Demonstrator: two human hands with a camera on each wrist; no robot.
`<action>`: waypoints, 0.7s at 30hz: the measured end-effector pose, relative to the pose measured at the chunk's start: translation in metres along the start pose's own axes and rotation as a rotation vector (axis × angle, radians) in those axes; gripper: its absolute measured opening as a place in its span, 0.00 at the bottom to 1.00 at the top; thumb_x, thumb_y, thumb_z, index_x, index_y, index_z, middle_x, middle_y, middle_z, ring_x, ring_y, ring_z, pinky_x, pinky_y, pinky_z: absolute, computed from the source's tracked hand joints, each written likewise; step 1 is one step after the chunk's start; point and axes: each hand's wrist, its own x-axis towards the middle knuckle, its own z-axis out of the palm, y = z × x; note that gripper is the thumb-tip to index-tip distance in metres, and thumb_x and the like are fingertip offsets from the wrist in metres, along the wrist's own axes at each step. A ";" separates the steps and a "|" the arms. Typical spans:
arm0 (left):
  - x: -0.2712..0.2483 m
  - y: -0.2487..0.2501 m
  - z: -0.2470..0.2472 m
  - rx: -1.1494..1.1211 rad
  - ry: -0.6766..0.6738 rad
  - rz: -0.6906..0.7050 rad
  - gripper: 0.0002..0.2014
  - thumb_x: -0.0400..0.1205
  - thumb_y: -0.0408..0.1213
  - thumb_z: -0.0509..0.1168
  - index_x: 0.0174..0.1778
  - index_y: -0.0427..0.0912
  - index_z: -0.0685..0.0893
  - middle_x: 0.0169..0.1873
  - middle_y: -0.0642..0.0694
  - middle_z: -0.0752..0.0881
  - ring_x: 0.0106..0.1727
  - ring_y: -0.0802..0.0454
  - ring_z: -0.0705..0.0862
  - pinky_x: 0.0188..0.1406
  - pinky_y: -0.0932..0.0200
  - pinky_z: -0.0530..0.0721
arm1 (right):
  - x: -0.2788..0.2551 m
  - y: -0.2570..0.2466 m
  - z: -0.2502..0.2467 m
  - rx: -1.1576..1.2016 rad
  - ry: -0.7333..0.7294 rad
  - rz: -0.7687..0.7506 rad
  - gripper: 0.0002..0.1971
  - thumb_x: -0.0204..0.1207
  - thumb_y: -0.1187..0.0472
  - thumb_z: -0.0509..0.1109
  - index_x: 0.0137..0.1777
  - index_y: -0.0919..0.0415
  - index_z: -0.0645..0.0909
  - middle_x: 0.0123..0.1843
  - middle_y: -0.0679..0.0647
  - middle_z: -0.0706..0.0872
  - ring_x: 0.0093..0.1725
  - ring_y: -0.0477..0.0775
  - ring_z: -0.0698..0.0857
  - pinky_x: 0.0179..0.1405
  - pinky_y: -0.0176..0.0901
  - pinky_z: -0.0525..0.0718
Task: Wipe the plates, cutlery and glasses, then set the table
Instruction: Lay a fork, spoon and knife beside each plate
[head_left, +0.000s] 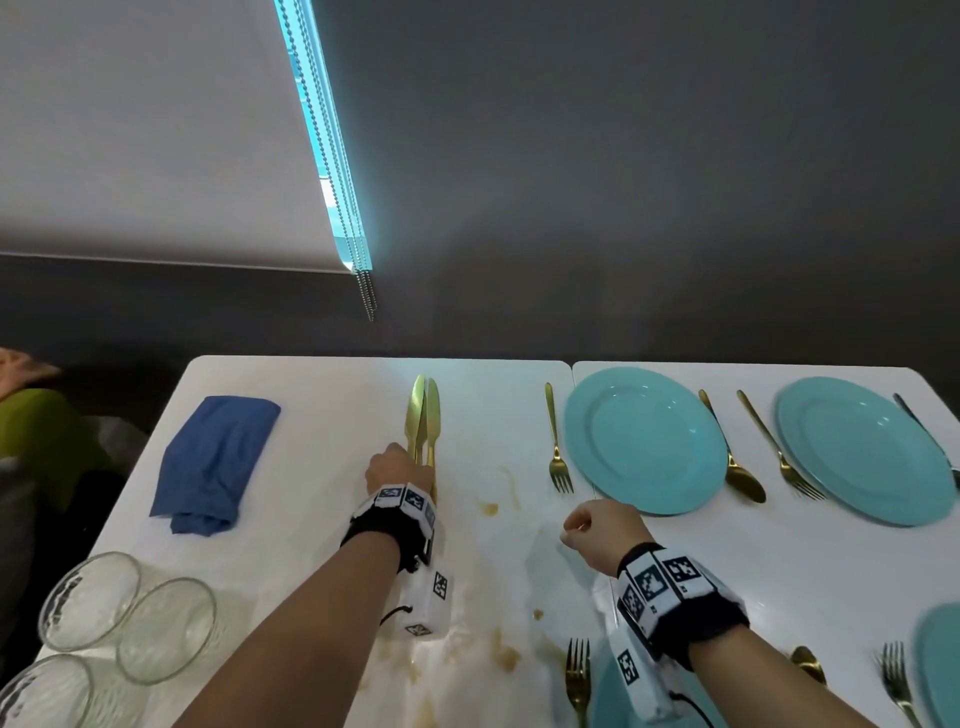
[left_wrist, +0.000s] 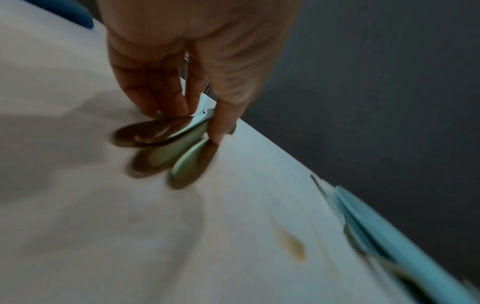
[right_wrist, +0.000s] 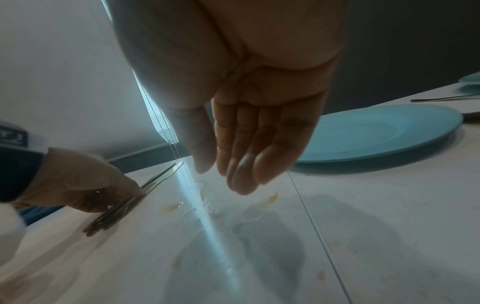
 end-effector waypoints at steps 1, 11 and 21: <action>-0.002 0.004 -0.001 -0.015 -0.009 -0.020 0.09 0.75 0.38 0.69 0.43 0.34 0.82 0.49 0.36 0.87 0.51 0.39 0.86 0.44 0.55 0.82 | -0.001 0.001 -0.001 0.003 0.001 0.002 0.13 0.76 0.55 0.68 0.58 0.57 0.84 0.60 0.51 0.86 0.60 0.50 0.82 0.64 0.41 0.79; -0.004 0.017 0.005 0.035 -0.076 -0.010 0.09 0.82 0.32 0.62 0.52 0.32 0.84 0.48 0.40 0.85 0.58 0.43 0.85 0.52 0.56 0.84 | -0.005 0.015 -0.006 0.051 0.006 0.029 0.13 0.76 0.56 0.69 0.58 0.57 0.84 0.59 0.52 0.86 0.60 0.50 0.82 0.64 0.41 0.78; -0.033 0.028 0.014 0.058 -0.030 -0.004 0.17 0.85 0.29 0.53 0.69 0.28 0.68 0.65 0.32 0.75 0.66 0.38 0.77 0.53 0.51 0.78 | -0.014 0.036 -0.010 0.081 0.021 0.077 0.11 0.75 0.56 0.69 0.56 0.57 0.85 0.58 0.51 0.86 0.59 0.49 0.82 0.60 0.38 0.78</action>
